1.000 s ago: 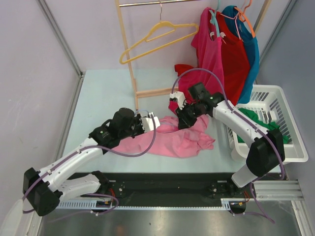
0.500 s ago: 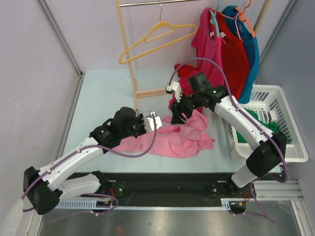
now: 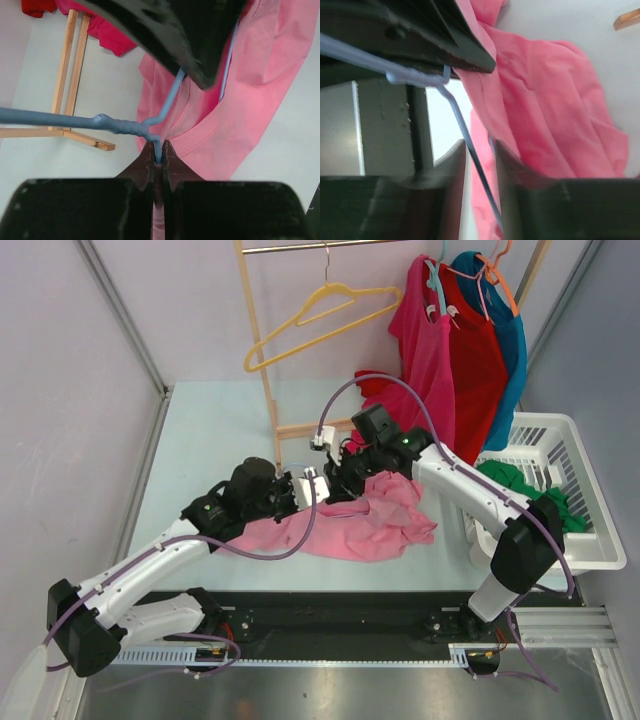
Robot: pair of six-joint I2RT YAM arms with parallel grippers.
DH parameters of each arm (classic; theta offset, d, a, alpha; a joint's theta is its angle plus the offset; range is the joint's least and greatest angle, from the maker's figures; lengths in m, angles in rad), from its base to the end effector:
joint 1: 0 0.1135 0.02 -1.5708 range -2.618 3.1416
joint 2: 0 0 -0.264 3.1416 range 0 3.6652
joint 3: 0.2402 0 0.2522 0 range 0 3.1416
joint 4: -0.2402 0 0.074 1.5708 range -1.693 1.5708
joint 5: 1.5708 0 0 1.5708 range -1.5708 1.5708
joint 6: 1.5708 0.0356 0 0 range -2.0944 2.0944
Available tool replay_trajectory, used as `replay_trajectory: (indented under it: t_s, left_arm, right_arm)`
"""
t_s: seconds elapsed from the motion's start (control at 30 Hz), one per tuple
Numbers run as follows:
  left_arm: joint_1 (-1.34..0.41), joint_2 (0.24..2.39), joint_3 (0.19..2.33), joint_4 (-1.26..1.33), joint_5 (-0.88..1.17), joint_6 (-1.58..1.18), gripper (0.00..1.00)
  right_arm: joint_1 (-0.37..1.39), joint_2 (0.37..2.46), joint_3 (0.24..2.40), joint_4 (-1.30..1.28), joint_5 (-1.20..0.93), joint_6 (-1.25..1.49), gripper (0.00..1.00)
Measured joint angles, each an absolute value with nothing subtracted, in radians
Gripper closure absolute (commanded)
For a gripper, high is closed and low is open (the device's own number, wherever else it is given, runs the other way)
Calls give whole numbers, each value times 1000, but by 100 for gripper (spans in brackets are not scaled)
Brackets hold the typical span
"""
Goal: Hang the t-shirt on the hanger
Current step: Place the hanger at the clothesline.
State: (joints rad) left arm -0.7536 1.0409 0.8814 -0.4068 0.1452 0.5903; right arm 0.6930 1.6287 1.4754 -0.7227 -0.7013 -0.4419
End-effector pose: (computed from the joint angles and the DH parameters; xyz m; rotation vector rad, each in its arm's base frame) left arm 0.1643 -0.1612 0.3030 1.3985 1.6209 -0.2509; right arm 0.2556 0.2421 0.3212 -1.5395 1.8311 0.9681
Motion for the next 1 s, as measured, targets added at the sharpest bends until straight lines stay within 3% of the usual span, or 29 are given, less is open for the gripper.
replay_trajectory:
  t_s: [0.1, 0.2, 0.47, 0.67, 0.77, 0.8, 1.0]
  left_arm:
    - [-748, 1038, 881, -405, 137, 583, 98]
    - [-728, 1025, 881, -427, 172, 574, 88]
    - [-607, 966, 879, -480, 324, 577, 86]
    - [-517, 920, 879, -535, 361, 603, 70]
    - [-507, 910, 880, -551, 374, 605, 53]
    - [-507, 909, 889, -565, 379, 599, 40]
    - [-507, 917, 1062, -575, 389, 557, 25]
  right_arm:
    - [694, 1627, 1459, -728, -742, -445, 100]
    - [698, 1610, 1429, -704, -755, -445, 100]
    - [619, 1503, 1356, -668, -780, -442, 100]
    - [554, 1457, 1356, -705, -784, -457, 100]
    - [545, 1454, 1357, -731, -778, -464, 100]
    - [543, 1454, 1359, -739, -772, -464, 100]
    - [539, 1439, 1449, -794, -663, -411, 100]
